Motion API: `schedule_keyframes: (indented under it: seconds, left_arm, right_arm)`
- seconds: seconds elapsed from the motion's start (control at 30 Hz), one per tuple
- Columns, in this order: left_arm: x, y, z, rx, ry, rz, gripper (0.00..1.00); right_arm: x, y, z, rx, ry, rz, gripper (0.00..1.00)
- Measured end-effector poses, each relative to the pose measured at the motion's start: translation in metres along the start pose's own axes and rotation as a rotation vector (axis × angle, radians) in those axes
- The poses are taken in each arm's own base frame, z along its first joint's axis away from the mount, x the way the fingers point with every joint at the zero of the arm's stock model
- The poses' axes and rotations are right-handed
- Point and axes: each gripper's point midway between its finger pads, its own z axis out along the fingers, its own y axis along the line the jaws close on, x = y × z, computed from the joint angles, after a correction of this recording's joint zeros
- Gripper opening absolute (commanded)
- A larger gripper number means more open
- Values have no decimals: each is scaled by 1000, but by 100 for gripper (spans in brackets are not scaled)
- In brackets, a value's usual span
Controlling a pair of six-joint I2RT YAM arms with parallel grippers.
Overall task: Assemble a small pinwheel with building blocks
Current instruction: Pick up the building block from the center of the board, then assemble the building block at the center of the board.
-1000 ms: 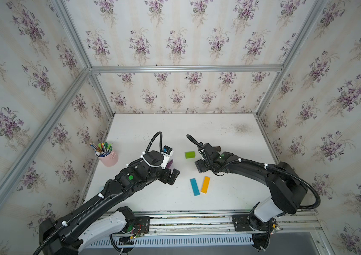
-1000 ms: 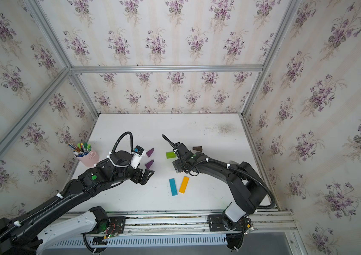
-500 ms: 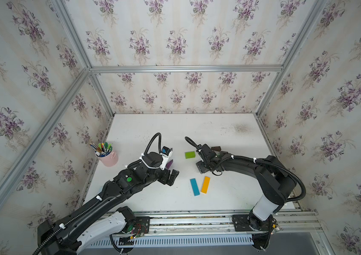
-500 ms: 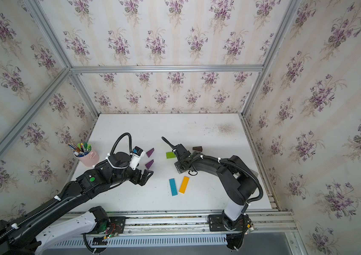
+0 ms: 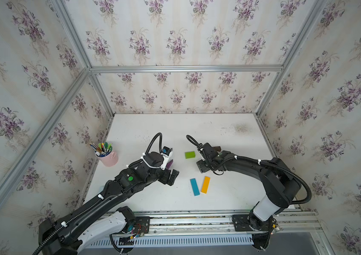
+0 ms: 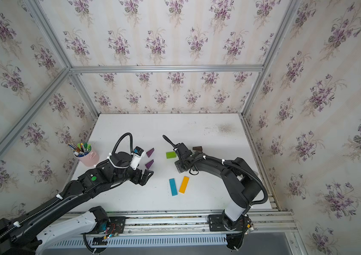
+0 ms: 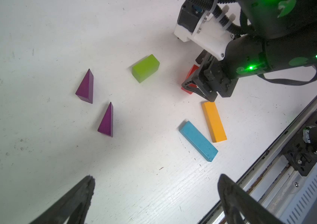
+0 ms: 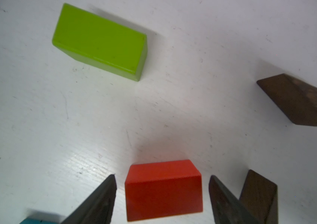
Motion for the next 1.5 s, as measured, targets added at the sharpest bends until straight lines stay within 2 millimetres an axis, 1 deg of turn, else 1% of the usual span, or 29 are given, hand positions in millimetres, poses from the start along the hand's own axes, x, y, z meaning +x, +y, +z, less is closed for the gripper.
schedule_keyframes:
  seconds: [0.23, 0.37, 0.6, 0.7, 0.87, 0.97, 1.03, 1.1, 1.2, 1.33, 1.4, 1.5]
  left_arm:
    - [-2, 0, -3, 1, -15, -1, 99]
    - [-2, 0, -3, 1, -15, -3, 99]
    - [-4, 1, -4, -6, -21, -5, 99]
    - [-12, 1, -9, -14, -41, -5, 99]
    - [-37, 6, -23, -56, -105, -2, 99]
    - [-47, 11, -21, -95, -106, 18, 99]
    - [-47, 16, -15, -116, -75, 20, 99]
    - [-39, 23, -9, -129, -34, 21, 99]
    - [-29, 31, -6, -136, 3, 2, 99]
    - [-27, 42, -3, -130, 23, -45, 99]
    - [-26, 48, -1, -138, 33, -67, 99]
    - [-26, 44, -2, -115, 31, -78, 99]
  right_arm:
    - [7, -2, 4, 14, 28, -6, 73]
    - [8, -4, 6, 23, 36, -6, 67]
    - [8, -3, 9, 24, 43, -2, 61]
    - [6, -3, 9, 23, 43, 5, 59]
    - [-2, 1, 8, 8, 38, 52, 55]
    - [-8, 4, 8, -4, 36, 81, 55]
    - [-14, 8, 9, -18, 35, 105, 54]
    - [-22, 12, 10, -29, 27, 132, 53]
    - [-35, 24, 10, -54, 19, 154, 53]
    - [-52, 44, 14, -62, 22, 164, 53]
    - [-52, 48, 18, -59, 37, 172, 53]
    - [-45, 45, 24, -35, 69, 190, 53]
